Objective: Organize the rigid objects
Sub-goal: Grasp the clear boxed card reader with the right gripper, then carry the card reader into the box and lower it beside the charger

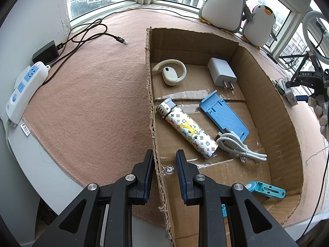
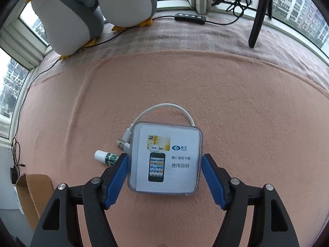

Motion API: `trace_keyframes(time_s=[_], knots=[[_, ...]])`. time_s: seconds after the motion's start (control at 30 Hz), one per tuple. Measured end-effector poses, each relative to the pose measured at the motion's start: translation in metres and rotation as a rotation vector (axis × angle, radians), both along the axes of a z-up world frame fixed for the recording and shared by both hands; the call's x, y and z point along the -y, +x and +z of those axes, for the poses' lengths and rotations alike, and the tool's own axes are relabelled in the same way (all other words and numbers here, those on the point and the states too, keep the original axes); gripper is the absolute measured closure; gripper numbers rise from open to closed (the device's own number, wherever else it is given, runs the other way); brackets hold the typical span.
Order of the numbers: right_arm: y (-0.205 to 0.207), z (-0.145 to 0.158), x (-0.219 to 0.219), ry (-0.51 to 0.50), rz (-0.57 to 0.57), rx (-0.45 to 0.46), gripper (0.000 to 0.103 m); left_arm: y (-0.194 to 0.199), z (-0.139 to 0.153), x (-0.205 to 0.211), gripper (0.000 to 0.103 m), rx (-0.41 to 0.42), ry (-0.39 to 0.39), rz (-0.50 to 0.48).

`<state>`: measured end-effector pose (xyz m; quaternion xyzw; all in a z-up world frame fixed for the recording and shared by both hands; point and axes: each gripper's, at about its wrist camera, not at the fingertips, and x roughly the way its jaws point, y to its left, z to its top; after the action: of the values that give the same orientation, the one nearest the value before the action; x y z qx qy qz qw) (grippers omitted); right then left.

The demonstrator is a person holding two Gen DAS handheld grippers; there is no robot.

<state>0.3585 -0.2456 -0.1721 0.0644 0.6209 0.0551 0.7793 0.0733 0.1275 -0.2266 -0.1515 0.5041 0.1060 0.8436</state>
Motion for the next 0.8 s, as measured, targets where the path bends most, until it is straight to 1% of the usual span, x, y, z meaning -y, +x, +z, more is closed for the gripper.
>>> trace_keyframes(time_s=[0.23,0.4,0.67,0.8], knots=[[0.001,-0.002,0.000,0.008,-0.014,0.009,0.035,0.000,0.000,0.000,0.080,0.000,0.001,-0.001],[0.004,-0.011,0.000,0.023,-0.008,-0.033,0.036,0.000,0.000,0.000,0.079,0.000,0.003,-0.002],[0.000,-0.009,0.002,0.049,-0.026,-0.006,0.036,0.000,0.000,-0.001,0.079,0.000,0.006,-0.004],[-0.007,-0.002,0.010,0.079,-0.028,0.010,0.036,-0.001,0.000,-0.001,0.079,0.001,0.006,-0.004]])
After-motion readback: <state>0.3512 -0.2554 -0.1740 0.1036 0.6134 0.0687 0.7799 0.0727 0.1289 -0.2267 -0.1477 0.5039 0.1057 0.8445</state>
